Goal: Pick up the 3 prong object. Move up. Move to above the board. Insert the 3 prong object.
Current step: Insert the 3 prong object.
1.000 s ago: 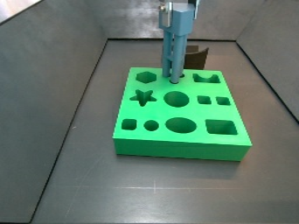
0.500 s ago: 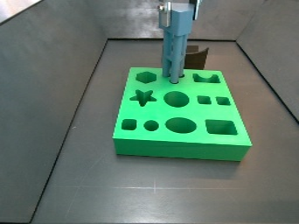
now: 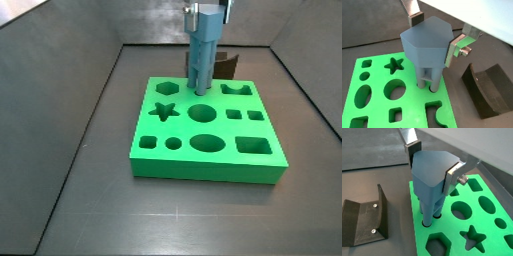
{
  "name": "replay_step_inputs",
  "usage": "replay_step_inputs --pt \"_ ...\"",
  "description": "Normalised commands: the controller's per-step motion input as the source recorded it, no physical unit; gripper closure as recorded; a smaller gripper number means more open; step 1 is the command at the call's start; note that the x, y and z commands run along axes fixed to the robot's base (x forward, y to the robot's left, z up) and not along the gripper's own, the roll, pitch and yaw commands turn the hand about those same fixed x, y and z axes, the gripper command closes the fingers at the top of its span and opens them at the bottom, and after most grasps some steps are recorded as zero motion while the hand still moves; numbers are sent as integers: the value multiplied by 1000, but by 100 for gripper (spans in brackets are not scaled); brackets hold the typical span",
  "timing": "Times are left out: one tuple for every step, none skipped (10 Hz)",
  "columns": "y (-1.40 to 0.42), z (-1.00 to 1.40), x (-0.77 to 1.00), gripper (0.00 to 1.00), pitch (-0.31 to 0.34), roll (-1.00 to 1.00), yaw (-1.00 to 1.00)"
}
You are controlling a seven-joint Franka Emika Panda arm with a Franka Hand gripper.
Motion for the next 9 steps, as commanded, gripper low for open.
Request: replay_step_inputs --pt "0 -143 3 100 0 0 -83" --pt "0 -191 0 100 0 33 -260" --pt "40 -169 0 100 0 51 -280" --pt "43 -151 -11 100 0 63 -274" --pt "34 -131 -46 100 0 60 -309" --pt "0 -37 0 100 0 0 -211" --pt "0 -169 0 100 0 81 0" --pt "-137 -697 143 100 -13 203 0" --pt "-214 -906 434 100 0 179 0"
